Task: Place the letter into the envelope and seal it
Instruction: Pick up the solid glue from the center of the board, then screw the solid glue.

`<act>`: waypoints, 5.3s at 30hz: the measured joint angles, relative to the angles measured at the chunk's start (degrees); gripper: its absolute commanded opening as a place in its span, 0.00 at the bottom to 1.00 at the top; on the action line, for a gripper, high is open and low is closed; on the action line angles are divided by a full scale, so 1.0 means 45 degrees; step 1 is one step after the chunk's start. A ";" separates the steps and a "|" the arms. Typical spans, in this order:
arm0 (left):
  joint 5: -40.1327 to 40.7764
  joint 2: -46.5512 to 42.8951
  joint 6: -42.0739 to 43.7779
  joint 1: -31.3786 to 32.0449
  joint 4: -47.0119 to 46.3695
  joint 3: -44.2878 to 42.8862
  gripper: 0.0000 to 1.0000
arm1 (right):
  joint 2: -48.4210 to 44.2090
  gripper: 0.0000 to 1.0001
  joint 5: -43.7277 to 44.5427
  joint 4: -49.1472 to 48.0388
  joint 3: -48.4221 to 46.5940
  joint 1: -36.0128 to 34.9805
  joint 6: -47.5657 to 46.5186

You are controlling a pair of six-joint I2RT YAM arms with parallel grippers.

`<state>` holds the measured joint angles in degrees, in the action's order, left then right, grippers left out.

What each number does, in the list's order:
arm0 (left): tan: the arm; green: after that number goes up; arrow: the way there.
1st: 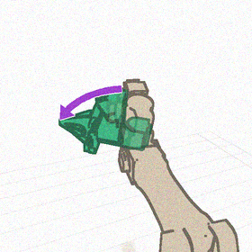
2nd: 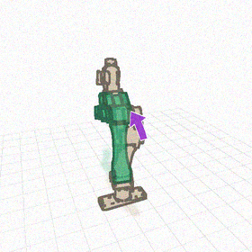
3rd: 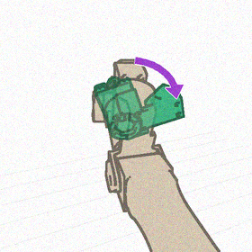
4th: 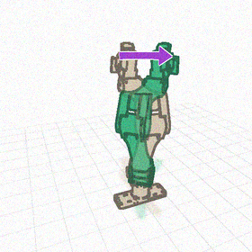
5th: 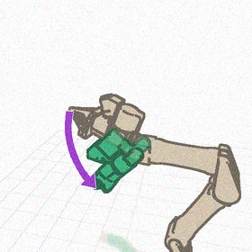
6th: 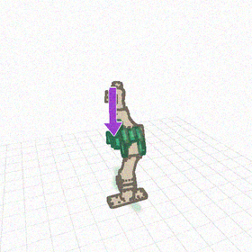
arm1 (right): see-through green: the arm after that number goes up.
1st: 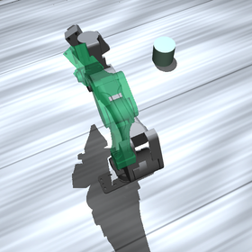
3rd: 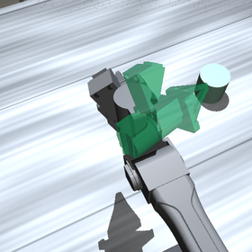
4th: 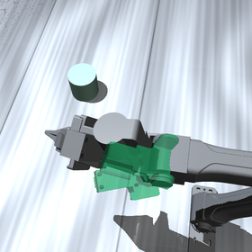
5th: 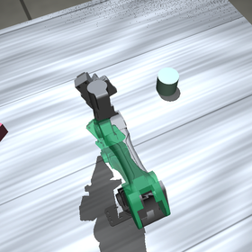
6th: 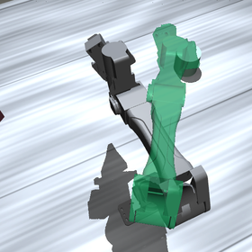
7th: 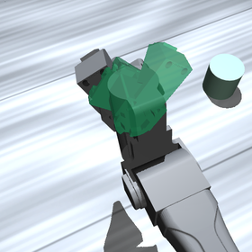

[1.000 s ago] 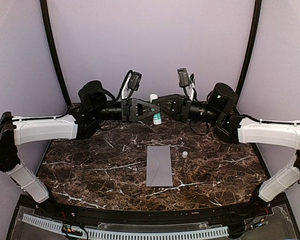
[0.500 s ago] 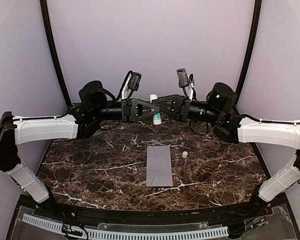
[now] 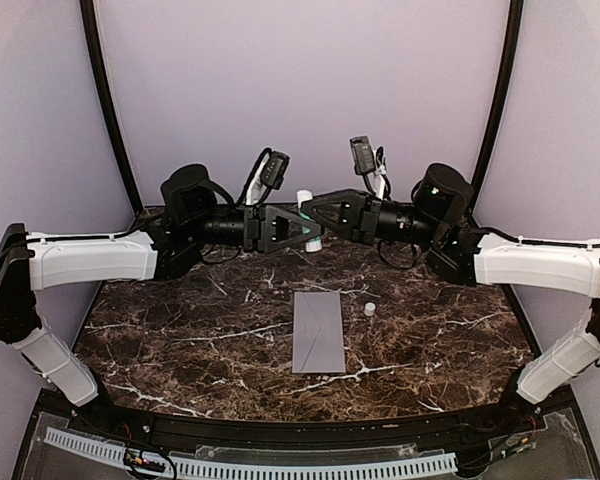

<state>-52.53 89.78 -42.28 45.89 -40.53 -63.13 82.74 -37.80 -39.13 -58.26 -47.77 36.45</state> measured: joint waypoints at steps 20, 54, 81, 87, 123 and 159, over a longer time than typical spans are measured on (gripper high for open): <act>0.0321 -0.0126 0.0491 0.0000 0.0092 0.0155 0.13 | 0.0112 0.14 -0.0272 0.0593 -0.0233 0.0010 0.0029; 0.0146 -0.0787 -0.0525 -0.0627 -0.1671 0.0889 0.02 | -0.0291 0.48 -0.0758 0.2472 0.0549 -0.0627 -0.1462; 0.0806 -0.1025 0.0996 -0.0651 0.0058 0.0743 0.00 | 0.0389 0.15 0.0194 0.2613 -0.0233 -0.0855 -0.1287; 0.3109 -0.1365 0.2837 -0.0491 0.2963 0.0204 0.00 | 0.0325 0.15 0.2647 0.4668 -0.0821 -0.1010 -0.2050; 0.5901 -0.1457 0.1399 -0.1132 0.4017 0.0151 0.00 | 0.0243 0.79 0.9238 0.8247 -0.2341 -0.2089 -0.3259; -0.1127 -0.1472 -0.0942 -0.1719 -0.2788 0.1404 0.00 | 0.1598 0.40 -0.1744 0.1073 -0.1705 -0.0801 -0.0262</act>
<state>-57.60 83.15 -46.52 38.15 -53.08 -56.82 89.93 -45.65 -34.30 -65.93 -51.37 35.27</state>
